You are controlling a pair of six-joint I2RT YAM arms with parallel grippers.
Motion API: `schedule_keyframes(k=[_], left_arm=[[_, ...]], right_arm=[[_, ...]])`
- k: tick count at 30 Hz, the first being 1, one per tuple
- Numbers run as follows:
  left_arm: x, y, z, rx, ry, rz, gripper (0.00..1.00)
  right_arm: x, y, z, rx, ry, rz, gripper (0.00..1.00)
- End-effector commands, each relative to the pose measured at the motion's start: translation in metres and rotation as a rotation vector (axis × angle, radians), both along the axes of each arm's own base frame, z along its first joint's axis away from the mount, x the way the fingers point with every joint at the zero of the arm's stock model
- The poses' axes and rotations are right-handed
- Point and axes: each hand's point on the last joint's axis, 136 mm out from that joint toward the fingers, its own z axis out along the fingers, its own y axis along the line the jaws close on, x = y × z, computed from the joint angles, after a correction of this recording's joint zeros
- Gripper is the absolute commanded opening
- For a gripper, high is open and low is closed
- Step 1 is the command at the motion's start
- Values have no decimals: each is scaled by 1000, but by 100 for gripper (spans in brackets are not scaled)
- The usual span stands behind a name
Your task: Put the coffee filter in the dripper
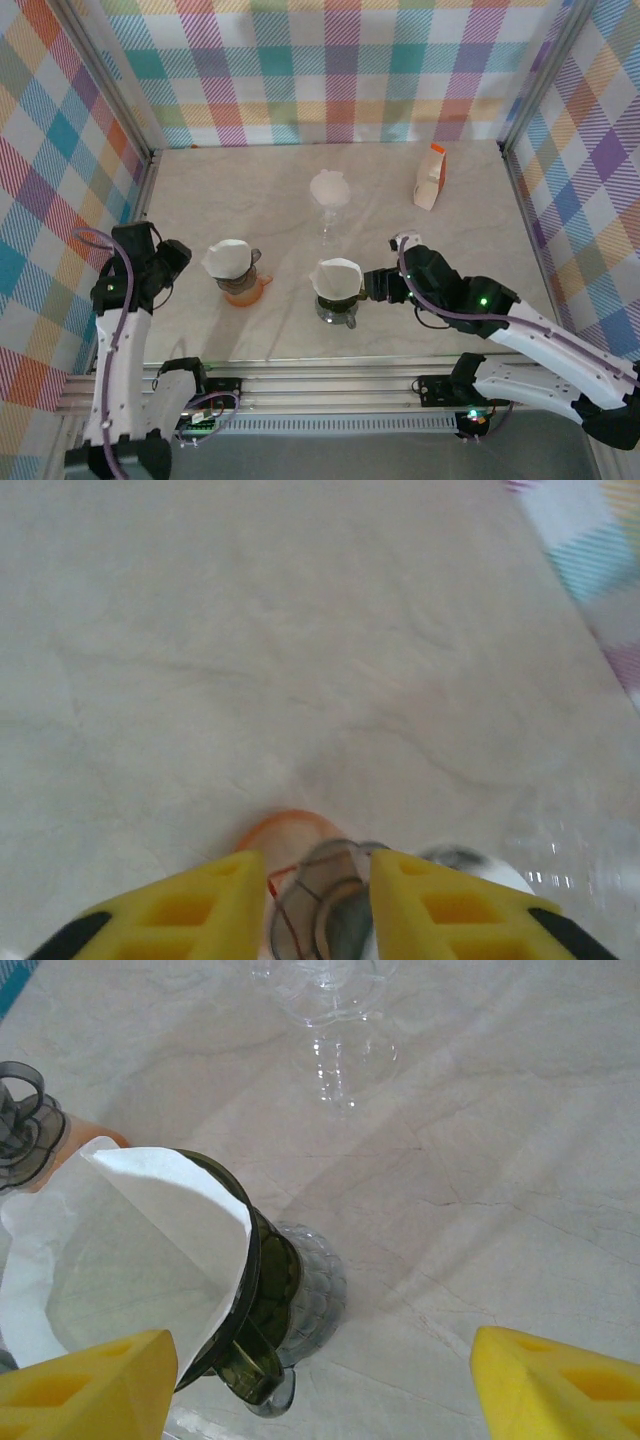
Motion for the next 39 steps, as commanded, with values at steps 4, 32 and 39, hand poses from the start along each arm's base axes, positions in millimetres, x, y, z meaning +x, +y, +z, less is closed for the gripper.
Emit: schedule_keyframes(k=[4,32,39], left_arm=[[11,14,-44,-195,34,103,1],[2,-54,-160,-512,225,53,0],[4,-66,-167,-516,227,35,0]], right_arm=[[-4,-9,3,38,-32,-7,77],[-6,-29,-2,31,-64,-54,77],[-6,-31,-5,20,-61,-65,77]])
